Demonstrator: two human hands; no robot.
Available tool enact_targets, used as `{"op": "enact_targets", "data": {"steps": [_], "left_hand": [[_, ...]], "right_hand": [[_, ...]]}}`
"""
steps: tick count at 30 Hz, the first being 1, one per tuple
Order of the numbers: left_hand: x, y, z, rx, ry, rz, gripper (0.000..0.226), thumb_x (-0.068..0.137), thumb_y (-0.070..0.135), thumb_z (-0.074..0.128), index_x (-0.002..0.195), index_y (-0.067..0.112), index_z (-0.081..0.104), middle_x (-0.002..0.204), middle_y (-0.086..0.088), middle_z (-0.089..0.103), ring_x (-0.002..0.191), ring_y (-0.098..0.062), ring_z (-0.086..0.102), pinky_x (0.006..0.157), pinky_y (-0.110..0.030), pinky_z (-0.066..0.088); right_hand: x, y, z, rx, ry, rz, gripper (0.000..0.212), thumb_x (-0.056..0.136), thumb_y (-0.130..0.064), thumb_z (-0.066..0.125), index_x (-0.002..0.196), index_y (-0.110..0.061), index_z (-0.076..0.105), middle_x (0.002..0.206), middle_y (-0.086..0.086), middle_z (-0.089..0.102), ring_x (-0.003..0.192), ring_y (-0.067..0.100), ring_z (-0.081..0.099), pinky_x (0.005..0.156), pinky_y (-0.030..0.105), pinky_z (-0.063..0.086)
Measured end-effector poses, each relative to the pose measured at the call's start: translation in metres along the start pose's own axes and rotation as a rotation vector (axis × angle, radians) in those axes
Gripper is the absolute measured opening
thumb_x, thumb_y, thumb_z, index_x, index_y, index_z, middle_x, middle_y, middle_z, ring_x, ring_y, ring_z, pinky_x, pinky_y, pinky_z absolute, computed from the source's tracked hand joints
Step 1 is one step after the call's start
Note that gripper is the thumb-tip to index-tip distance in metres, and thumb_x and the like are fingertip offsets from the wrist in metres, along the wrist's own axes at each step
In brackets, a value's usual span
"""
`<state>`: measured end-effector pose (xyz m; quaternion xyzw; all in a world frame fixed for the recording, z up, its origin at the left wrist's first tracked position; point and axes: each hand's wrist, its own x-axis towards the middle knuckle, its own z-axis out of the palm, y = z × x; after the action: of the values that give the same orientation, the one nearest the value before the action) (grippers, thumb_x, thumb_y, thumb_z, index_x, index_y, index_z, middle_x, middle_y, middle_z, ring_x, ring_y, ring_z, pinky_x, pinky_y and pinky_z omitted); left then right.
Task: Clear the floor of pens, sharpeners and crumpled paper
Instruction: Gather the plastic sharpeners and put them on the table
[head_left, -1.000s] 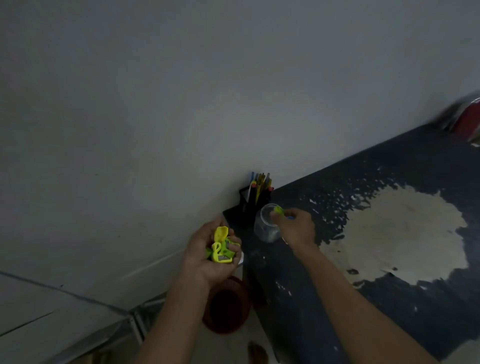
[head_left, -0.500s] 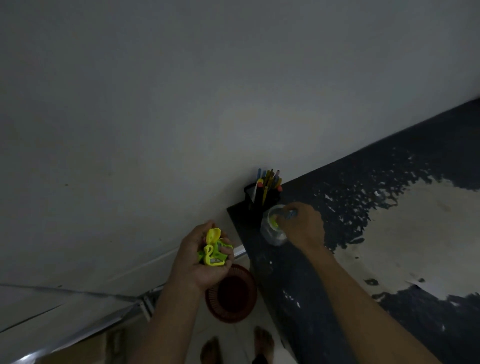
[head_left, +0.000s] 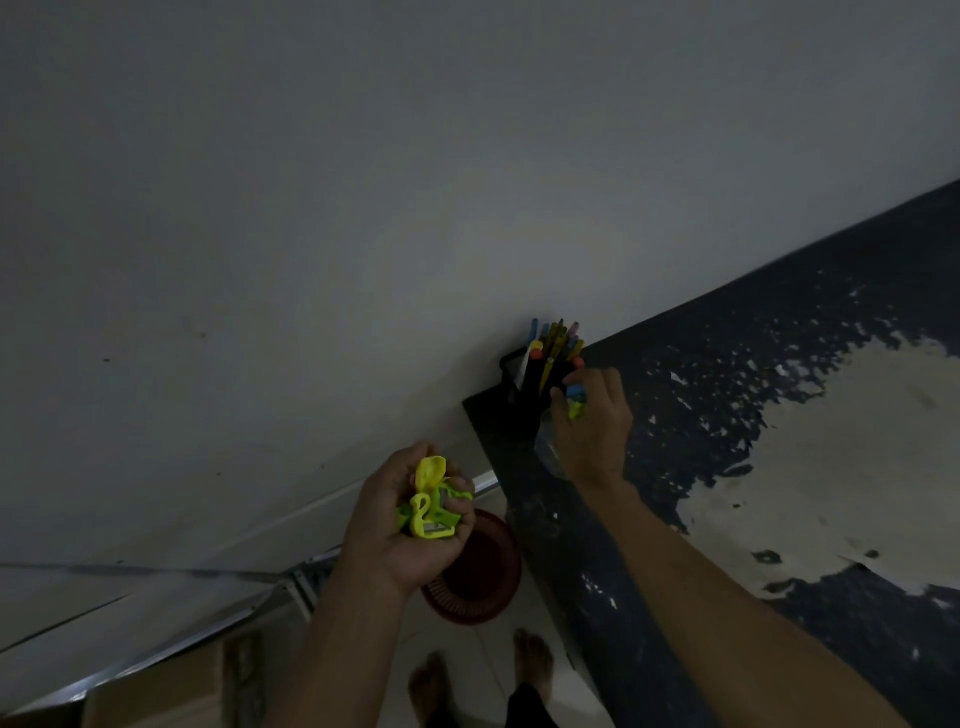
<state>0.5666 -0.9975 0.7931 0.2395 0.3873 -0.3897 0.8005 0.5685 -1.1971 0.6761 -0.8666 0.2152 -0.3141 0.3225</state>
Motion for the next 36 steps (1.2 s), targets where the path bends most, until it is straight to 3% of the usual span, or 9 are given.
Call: {"op": "enact_targets", "data": {"steps": [4, 11, 17, 24, 27, 30, 33, 36], "left_hand": [[0.003, -0.001, -0.001, -0.01, -0.001, 0.003, 0.021, 0.073, 0.018, 0.063, 0.056, 0.006, 0.062, 0.071, -0.005, 0.051, 0.063, -0.014, 0.047, 0.043, -0.016, 0.043], [0.007, -0.004, 0.002, -0.016, 0.009, 0.009, 0.022, 0.075, 0.018, 0.062, 0.056, 0.006, 0.062, 0.07, -0.005, 0.052, 0.062, -0.015, 0.048, 0.042, -0.017, 0.043], [0.012, -0.006, 0.008, -0.002, 0.006, 0.016, 0.023, 0.073, 0.018, 0.064, 0.054, 0.005, 0.065, 0.067, -0.005, 0.055, 0.061, -0.015, 0.048, 0.043, -0.017, 0.043], [0.022, -0.016, 0.02, 0.01, -0.045, 0.056, 0.027, 0.078, 0.02, 0.062, 0.055, 0.006, 0.066, 0.07, -0.004, 0.056, 0.06, -0.014, 0.051, 0.045, -0.016, 0.042], [0.031, -0.023, 0.028, -0.007, -0.062, 0.113, 0.026, 0.08, 0.02, 0.062, 0.057, 0.008, 0.066, 0.07, -0.005, 0.055, 0.062, -0.014, 0.051, 0.046, -0.016, 0.042], [0.046, -0.027, 0.032, -0.038, -0.079, 0.167, 0.015, 0.083, 0.019, 0.061, 0.071, 0.011, 0.058, 0.068, -0.004, 0.054, 0.057, -0.015, 0.052, 0.045, -0.018, 0.042], [0.062, -0.032, 0.036, -0.04, -0.077, 0.213, 0.012, 0.085, 0.019, 0.06, 0.076, 0.012, 0.057, 0.068, -0.003, 0.055, 0.059, -0.015, 0.051, 0.045, -0.019, 0.042], [0.076, -0.037, 0.044, -0.026, -0.077, 0.253, 0.016, 0.088, 0.019, 0.057, 0.074, 0.011, 0.055, 0.068, -0.003, 0.053, 0.061, -0.014, 0.048, 0.046, -0.022, 0.04]], "right_hand": [[-0.011, 0.005, 0.005, -0.067, -0.047, -0.063, 0.015, 0.077, -0.002, 0.075, 0.081, -0.007, 0.062, 0.091, 0.011, 0.057, 0.073, 0.02, 0.052, 0.065, 0.025, 0.036], [-0.008, 0.01, 0.006, -0.089, -0.007, -0.032, 0.023, 0.08, -0.023, 0.071, 0.068, -0.011, 0.055, 0.072, 0.005, 0.054, 0.07, 0.02, 0.049, 0.075, 0.028, 0.029], [-0.008, 0.008, 0.008, -0.129, -0.024, -0.023, 0.028, 0.071, -0.03, 0.08, 0.069, -0.011, 0.059, 0.076, 0.005, 0.053, 0.076, 0.021, 0.048, 0.07, 0.031, 0.033], [-0.009, 0.006, 0.006, -0.069, -0.038, -0.018, 0.025, 0.072, -0.032, 0.075, 0.071, -0.011, 0.06, 0.08, 0.005, 0.053, 0.08, 0.021, 0.048, 0.07, 0.038, 0.039], [-0.007, 0.004, -0.003, 0.021, -0.022, -0.003, 0.029, 0.073, -0.037, 0.072, 0.081, -0.011, 0.063, 0.089, 0.007, 0.056, 0.088, 0.021, 0.05, 0.074, 0.034, 0.039], [-0.009, 0.009, -0.017, 0.052, -0.047, 0.012, 0.051, 0.069, -0.051, 0.074, 0.098, -0.01, 0.065, 0.102, 0.006, 0.057, 0.101, 0.019, 0.049, 0.082, 0.028, 0.037], [-0.02, 0.021, -0.024, 0.05, -0.169, 0.058, 0.074, 0.061, -0.062, 0.074, 0.114, -0.012, 0.061, 0.112, 0.001, 0.057, 0.108, 0.017, 0.047, 0.087, 0.027, 0.039], [-0.028, 0.032, -0.023, 0.074, -0.287, 0.138, 0.087, 0.054, -0.055, 0.085, 0.126, -0.016, 0.055, 0.122, -0.003, 0.053, 0.114, 0.007, 0.043, 0.091, 0.018, 0.04]]}}
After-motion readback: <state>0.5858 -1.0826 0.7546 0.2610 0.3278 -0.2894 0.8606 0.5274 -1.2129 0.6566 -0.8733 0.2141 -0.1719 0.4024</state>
